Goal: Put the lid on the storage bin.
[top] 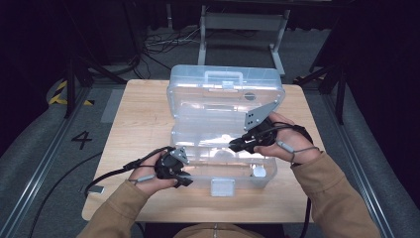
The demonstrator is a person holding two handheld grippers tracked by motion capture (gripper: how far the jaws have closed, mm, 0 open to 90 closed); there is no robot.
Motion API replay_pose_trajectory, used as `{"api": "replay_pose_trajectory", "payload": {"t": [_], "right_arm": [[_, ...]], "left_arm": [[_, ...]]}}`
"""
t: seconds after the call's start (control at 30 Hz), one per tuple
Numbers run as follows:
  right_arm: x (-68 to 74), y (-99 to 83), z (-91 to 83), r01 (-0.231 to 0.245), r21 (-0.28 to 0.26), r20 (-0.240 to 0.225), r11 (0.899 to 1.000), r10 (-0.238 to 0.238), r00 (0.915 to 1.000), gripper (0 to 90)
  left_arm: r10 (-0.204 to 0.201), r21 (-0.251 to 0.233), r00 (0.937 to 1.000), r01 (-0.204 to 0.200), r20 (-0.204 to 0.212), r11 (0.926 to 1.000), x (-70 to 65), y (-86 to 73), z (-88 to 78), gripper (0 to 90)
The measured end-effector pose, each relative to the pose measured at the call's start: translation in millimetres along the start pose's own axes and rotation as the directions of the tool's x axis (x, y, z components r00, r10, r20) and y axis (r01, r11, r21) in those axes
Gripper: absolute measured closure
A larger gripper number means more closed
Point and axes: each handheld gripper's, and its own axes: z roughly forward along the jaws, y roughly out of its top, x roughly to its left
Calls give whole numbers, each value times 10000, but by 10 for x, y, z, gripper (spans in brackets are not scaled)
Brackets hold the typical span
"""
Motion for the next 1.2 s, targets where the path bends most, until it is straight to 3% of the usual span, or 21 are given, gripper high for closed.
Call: {"api": "replay_pose_trajectory", "payload": {"t": [0.57, 0.77, 0.93, 1.07, 1.2], "right_arm": [[23, -11, 15, 39, 112, 54, 9999, -39, 10000, 858], [24, -14, 17, 47, 100, 45, 9999, -48, 10000, 860], [23, -18, 18, 60, 64, 58, 10000, -61, 10000, 861], [24, -24, 17, 61, 20, 78, 10000, -61, 10000, 860], [27, -26, 17, 47, 6, 108, 10000, -47, 9999, 860]], "left_arm": [[6, -57, 9999, -5, 146, 10000, 2, 0, -8, 721], [145, -209, 9999, -146, -37, 9997, -45, 36, -100, 718], [43, -797, 9999, -31, 151, 9968, -39, 26, -228, 742], [-106, -1558, 9993, 160, 352, 9877, -45, 20, -350, 770], [-274, -2064, 9996, 271, 10, 9781, -33, 12, -456, 819]]}}
